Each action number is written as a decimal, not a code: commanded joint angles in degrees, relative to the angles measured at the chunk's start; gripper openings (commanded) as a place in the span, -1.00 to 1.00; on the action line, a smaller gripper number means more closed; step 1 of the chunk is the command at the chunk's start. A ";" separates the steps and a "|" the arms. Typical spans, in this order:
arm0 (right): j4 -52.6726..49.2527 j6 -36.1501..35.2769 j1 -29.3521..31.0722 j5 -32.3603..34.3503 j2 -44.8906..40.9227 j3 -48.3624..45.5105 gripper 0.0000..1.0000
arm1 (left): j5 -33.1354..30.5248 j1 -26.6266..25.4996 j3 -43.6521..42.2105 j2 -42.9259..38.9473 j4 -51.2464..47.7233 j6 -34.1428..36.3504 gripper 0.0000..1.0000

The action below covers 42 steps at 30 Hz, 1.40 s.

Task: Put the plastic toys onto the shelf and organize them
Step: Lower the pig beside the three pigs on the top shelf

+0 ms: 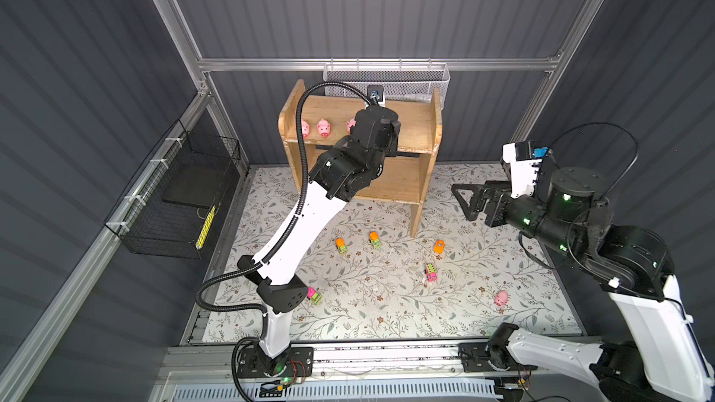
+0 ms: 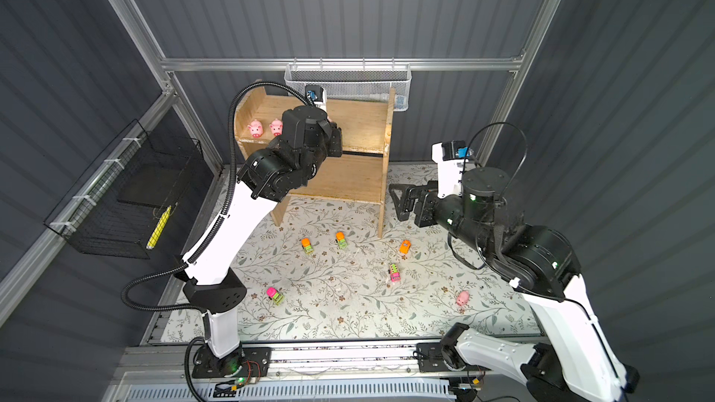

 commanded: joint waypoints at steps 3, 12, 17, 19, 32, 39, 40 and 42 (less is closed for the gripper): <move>-0.21 -0.57 -1.15 -2.53 0.38 1.32 0.98 | 1.80 0.37 -0.58 1.20 1.66 0.82 -0.33; 0.60 -1.29 -1.69 -4.18 0.64 1.20 0.98 | 2.14 1.06 -1.51 1.87 2.36 1.09 -0.28; 0.25 -1.47 -2.26 -4.51 0.90 1.52 0.98 | 2.05 1.43 -1.51 2.31 2.63 1.14 -0.26; 0.33 -1.54 -2.47 -4.52 0.74 1.20 0.98 | 2.14 1.53 -1.51 2.33 2.74 1.01 -0.24; 0.59 -1.29 -4.40 -6.30 0.20 0.09 0.98 | 2.73 1.65 -2.21 1.82 3.94 1.20 -0.06; 1.08 -0.94 -4.90 -7.10 0.20 -0.34 0.98 | 3.00 1.61 -2.58 1.31 4.38 1.70 -0.09; 1.04 -0.87 -5.03 -7.26 0.20 -0.35 0.98 | 3.02 1.64 -2.81 1.21 4.47 1.84 -0.09; 1.04 -0.77 -5.04 -7.32 0.13 -0.37 0.98 | 3.11 1.64 -3.27 1.04 4.47 1.79 -0.09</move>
